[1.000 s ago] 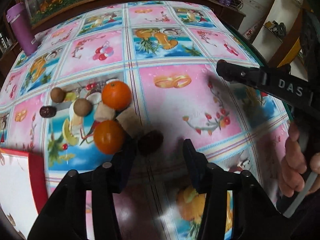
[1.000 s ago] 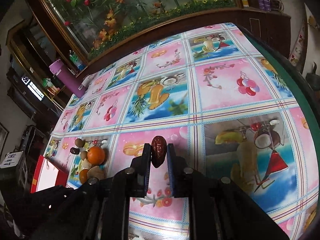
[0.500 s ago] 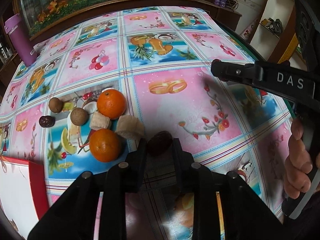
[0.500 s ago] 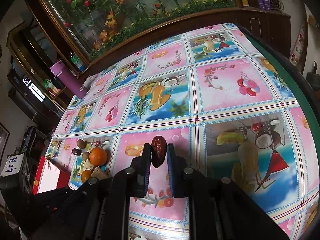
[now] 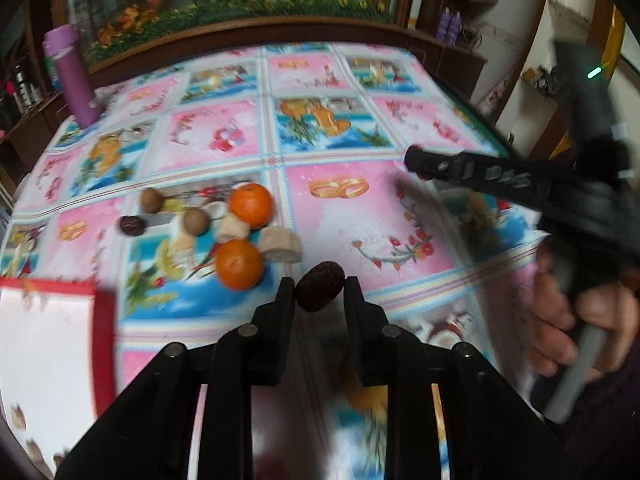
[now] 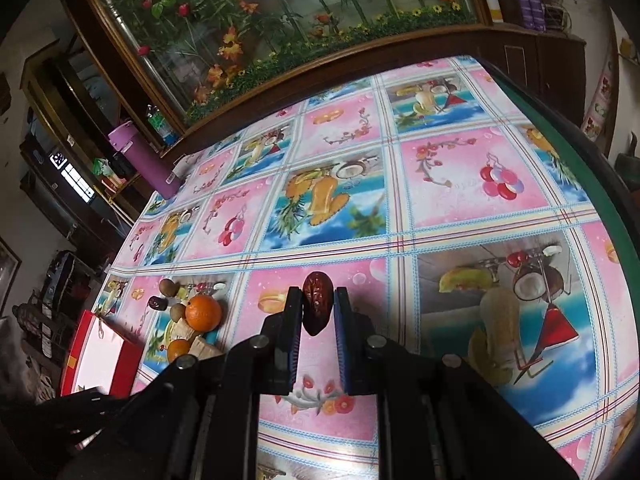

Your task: Organize fruits

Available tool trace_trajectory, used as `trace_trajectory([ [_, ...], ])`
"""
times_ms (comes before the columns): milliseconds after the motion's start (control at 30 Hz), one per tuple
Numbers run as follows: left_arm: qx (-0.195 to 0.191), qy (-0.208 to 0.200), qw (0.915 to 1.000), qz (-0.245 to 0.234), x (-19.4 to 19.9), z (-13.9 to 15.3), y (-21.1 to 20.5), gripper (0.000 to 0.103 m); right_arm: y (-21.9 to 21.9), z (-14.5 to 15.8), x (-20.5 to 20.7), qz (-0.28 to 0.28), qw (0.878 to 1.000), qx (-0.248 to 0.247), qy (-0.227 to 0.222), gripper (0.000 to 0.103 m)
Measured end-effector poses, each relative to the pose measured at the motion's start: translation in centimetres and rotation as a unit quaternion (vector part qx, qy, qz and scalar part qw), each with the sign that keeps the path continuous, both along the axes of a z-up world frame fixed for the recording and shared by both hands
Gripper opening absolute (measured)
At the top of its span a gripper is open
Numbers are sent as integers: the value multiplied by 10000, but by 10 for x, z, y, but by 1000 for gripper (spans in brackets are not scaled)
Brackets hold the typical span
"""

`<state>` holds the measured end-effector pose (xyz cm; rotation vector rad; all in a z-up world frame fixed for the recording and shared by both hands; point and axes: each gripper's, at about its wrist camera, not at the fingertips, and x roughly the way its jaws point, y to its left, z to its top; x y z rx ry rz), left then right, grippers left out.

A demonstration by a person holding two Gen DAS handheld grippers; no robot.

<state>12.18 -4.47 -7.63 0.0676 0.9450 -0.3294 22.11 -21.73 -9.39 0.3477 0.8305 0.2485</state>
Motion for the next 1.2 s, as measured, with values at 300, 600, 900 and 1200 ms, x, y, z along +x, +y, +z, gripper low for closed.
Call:
trace_trajectory([
  [300, -65, -813, 9930, 857, -86, 60, 87, 26, 67, 8, -48, 676, 9967, 210, -406, 13],
  [600, 150, -1567, 9708, 1812, -132, 89, 176, 27, 176, 50, -128, 1665, 9804, 256, -1017, 13],
  [900, 213, -1500, 9541, 2584, -149, 65, 249, 27, 260, 46, -165, 2475, 9631, -188, -1044, 13],
  [1200, 137, -1240, 9552, 2682, -152, 41, 270, 27, 295, 22, -175, 2662, 9596, -458, -789, 13],
])
